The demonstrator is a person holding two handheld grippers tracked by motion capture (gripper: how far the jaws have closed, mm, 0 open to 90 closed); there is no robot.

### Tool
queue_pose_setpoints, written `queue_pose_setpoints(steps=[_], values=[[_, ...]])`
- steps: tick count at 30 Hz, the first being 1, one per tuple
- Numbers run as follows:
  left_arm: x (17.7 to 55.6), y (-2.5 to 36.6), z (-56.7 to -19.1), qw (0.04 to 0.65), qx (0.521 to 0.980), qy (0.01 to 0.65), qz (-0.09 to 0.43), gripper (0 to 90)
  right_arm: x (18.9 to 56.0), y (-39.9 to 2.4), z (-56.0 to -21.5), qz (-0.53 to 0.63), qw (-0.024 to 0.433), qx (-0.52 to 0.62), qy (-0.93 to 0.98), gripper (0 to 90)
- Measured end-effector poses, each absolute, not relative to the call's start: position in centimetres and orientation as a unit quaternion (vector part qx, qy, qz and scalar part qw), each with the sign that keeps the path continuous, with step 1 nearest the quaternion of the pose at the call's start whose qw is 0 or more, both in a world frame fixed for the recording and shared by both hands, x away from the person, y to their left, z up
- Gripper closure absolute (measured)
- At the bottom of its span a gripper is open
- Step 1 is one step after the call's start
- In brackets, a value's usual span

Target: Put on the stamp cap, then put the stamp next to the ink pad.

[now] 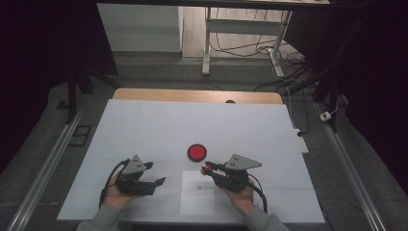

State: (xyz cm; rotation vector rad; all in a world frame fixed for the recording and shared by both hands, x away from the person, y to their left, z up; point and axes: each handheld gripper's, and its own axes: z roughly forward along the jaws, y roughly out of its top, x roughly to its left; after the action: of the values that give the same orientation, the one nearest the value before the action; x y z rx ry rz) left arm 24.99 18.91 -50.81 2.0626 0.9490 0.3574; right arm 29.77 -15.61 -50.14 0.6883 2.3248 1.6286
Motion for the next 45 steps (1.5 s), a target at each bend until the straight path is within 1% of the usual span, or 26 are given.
queue_pose_setpoints(steps=[8,34,45], values=[[23.9,21.1,-50.9,0.415,0.808,0.393,0.143,27.2,29.8,-15.5,-50.2,0.552,0.112,0.236,0.792,72.4],[24.2,21.3,-51.3,0.412,0.812,0.39,0.135,27.0,31.5,-15.2,-50.3,0.545,0.124,0.259,0.788,72.3],[24.2,21.3,-51.3,0.411,0.812,0.391,0.137,27.0,33.2,-15.9,-50.4,0.536,0.149,0.284,0.781,72.3]])
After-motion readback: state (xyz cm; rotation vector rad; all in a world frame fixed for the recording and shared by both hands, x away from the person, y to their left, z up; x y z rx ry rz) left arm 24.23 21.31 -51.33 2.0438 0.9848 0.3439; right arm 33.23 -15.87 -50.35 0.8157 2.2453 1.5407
